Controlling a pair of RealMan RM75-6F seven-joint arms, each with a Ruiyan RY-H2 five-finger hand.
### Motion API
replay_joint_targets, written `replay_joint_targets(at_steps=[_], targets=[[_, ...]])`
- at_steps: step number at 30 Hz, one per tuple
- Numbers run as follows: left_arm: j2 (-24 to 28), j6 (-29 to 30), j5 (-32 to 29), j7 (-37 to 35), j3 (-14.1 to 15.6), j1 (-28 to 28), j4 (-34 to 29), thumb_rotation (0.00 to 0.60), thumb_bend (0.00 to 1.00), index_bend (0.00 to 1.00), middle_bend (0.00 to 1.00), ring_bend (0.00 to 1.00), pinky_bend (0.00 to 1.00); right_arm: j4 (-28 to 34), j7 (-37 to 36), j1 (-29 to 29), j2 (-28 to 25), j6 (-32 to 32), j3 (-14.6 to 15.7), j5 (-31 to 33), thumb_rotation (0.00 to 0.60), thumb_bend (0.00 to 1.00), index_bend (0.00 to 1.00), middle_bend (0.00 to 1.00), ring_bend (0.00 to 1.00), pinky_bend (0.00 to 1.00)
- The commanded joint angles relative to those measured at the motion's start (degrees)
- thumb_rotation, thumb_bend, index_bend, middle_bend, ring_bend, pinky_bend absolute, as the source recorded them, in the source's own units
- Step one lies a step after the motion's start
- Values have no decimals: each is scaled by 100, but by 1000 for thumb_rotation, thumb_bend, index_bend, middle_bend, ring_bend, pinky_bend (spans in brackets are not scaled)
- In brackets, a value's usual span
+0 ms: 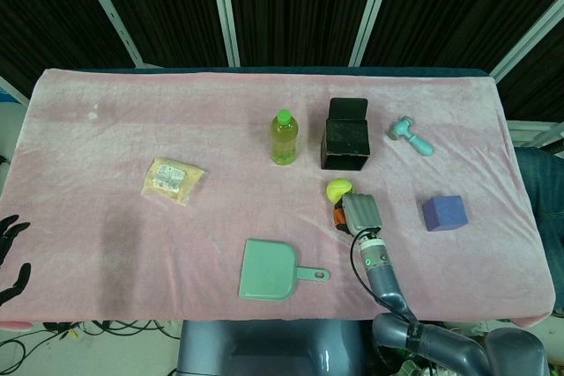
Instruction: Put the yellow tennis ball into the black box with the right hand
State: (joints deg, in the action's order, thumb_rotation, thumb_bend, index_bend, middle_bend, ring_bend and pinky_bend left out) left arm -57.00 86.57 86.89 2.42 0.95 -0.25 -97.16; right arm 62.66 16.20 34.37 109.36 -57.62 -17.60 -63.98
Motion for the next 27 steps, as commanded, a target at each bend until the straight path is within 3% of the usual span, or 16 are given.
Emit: replay_joint_targets(at_steps=[1, 27], targets=[[11, -9, -23, -24, -9, -2, -7, 600, 448, 169, 102, 39, 63, -241, 25, 199, 143, 119, -171, 140, 600, 835, 1000, 958, 983, 1000], [62, -58, -134, -157, -53, 0, -57, 600, 448, 169, 102, 40, 63, -1958, -293, 1196, 810, 733, -703, 606, 600, 835, 1000, 958, 983, 1000]])
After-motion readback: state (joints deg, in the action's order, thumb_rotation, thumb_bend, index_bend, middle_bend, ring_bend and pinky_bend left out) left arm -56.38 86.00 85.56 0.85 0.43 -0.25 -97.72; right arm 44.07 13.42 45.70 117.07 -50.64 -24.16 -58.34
